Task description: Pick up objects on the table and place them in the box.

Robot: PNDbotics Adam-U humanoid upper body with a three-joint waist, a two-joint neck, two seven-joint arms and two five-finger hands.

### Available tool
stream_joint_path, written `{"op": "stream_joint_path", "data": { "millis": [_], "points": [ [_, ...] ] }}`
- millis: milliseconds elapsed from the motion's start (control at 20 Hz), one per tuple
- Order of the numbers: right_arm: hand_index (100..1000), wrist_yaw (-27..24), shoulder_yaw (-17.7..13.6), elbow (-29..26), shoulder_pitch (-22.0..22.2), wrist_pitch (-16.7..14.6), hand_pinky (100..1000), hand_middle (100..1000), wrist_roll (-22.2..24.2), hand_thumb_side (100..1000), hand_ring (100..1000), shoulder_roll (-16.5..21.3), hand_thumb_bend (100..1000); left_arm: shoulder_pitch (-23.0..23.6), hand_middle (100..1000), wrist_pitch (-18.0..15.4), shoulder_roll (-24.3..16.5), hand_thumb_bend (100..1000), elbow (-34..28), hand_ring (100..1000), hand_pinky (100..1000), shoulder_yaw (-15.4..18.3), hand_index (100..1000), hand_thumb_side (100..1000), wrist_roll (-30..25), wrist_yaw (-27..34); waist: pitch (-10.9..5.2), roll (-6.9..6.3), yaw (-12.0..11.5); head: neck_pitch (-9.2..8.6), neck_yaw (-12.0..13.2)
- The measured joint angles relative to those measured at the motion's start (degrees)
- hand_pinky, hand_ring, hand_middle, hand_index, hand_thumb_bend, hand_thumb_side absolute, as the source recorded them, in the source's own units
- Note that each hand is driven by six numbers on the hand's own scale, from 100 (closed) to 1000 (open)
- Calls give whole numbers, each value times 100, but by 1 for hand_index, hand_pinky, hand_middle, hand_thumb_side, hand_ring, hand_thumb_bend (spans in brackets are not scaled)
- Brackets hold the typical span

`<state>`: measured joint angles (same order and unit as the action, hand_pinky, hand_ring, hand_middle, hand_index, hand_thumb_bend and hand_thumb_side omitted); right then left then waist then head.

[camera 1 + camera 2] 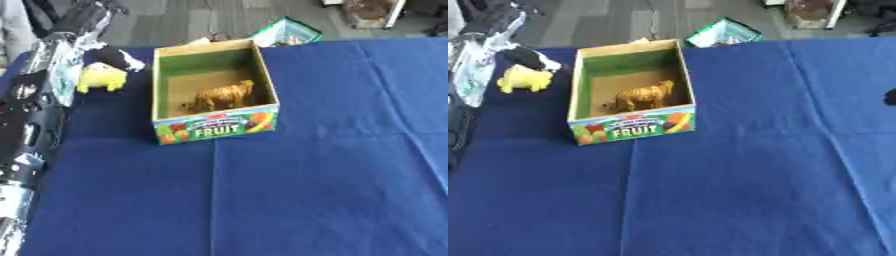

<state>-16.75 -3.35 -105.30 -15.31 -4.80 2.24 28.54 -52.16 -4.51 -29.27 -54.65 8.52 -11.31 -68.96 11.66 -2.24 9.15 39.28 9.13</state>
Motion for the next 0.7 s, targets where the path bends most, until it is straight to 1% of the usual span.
{"op": "stream_joint_path", "data": {
  "millis": [50,200,350,700],
  "points": [
    [821,0,0,0,1,0,622,607,0,321,584,0,100,7,823,27,-22,999,79,810,832,14,890,471,16,-23,0,0,1,0,-5],
    [821,0,0,0,1,2,622,607,3,321,584,0,100,13,822,116,-48,948,313,808,826,24,890,457,61,-80,0,8,10,0,-14],
    [821,0,0,1,1,2,622,607,5,321,584,0,100,13,815,232,-48,874,501,802,815,51,885,442,91,-109,2,22,27,0,-14],
    [821,0,1,1,2,-6,622,607,17,321,585,0,100,12,797,669,-45,787,781,784,790,98,879,425,297,-186,34,36,38,-2,-14]
  ]
}}
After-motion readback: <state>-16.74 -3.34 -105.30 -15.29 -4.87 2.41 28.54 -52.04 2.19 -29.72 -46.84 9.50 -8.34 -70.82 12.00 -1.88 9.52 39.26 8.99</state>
